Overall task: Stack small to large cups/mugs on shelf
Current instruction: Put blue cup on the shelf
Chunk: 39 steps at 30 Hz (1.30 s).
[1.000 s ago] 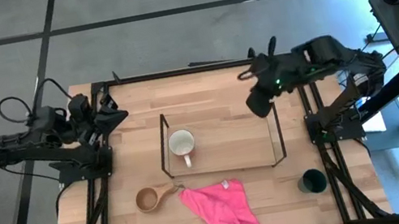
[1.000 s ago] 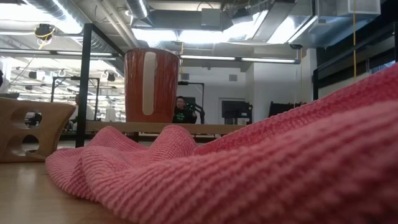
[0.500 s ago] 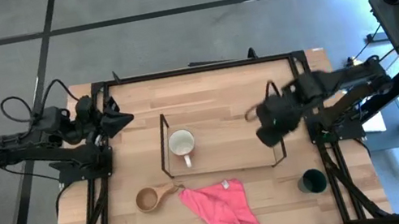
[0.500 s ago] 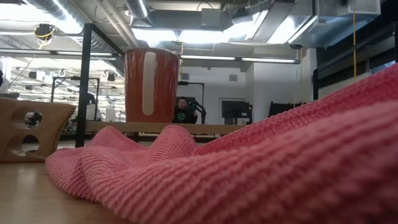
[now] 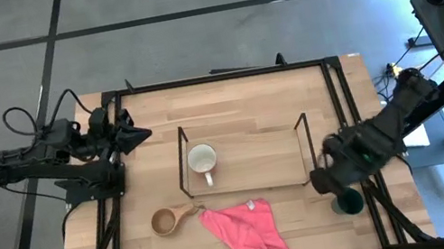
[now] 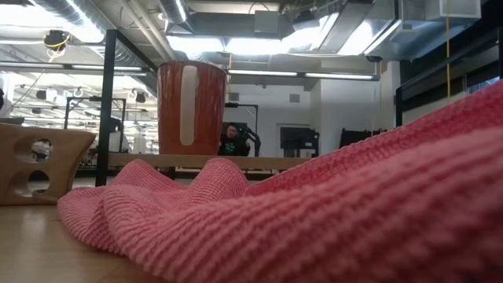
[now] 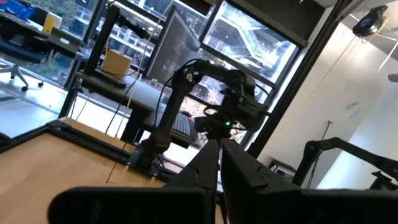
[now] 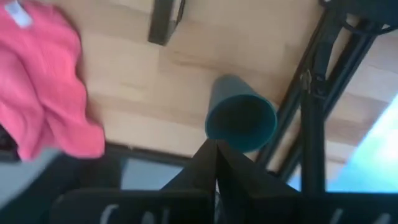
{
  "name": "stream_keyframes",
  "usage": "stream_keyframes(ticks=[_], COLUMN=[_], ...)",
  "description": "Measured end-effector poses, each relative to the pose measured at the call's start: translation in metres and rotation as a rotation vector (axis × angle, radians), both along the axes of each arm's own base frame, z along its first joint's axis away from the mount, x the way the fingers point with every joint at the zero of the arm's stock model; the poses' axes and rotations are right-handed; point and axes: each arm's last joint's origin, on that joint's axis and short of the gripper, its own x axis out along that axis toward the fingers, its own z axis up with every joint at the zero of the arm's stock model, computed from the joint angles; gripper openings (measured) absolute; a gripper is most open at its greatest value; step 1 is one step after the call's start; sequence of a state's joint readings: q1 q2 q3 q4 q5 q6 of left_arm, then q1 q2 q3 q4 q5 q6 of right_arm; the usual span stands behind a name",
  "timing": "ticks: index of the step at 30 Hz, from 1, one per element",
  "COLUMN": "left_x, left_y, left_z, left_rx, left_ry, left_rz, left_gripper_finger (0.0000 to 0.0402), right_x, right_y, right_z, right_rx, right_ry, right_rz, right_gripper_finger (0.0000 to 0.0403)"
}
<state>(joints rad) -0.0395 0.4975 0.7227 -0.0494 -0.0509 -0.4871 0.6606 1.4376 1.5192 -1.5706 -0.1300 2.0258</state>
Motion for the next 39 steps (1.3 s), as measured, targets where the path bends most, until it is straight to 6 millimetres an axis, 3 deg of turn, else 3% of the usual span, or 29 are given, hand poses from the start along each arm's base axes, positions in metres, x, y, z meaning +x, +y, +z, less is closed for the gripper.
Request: stream_keyframes(ticks=[5, 14, 18, 23, 33, 39], left_x=[0.001, 0.001, 0.001, 0.001, 0.001, 0.001], left_y=[0.0, 0.0, 0.0, 0.0, 0.0, 0.001], left_z=[-0.003, -0.005, -0.005, -0.005, -0.005, -0.007], left_rx=[0.001, 0.003, 0.004, 0.005, 0.005, 0.001], left_ry=[0.034, 0.048, 0.048, 0.048, 0.054, 0.068], left_rz=[0.0, 0.0, 0.005, 0.005, 0.005, 0.007], left_gripper_finger=[0.0012, 0.0029, 0.003, 0.0023, 0.0029, 0.0037], right_x=[-0.017, -0.012, -0.008, -0.008, 0.003, 0.003], right_y=[0.027, 0.047, 0.054, 0.058, 0.068, 0.069], right_z=[-0.006, -0.023, -0.033, -0.053, -0.083, -0.102], right_rx=[-0.023, -0.032, -0.063, -0.105, -0.054, -0.041], right_ry=[0.049, 0.156, 0.182, 0.222, 0.136, 0.125], right_rz=[-0.023, -0.012, -0.009, -0.013, -0.009, -0.012], right_gripper_finger=[0.0028, 0.0153, 0.0185, 0.0187, 0.0146, 0.0143])
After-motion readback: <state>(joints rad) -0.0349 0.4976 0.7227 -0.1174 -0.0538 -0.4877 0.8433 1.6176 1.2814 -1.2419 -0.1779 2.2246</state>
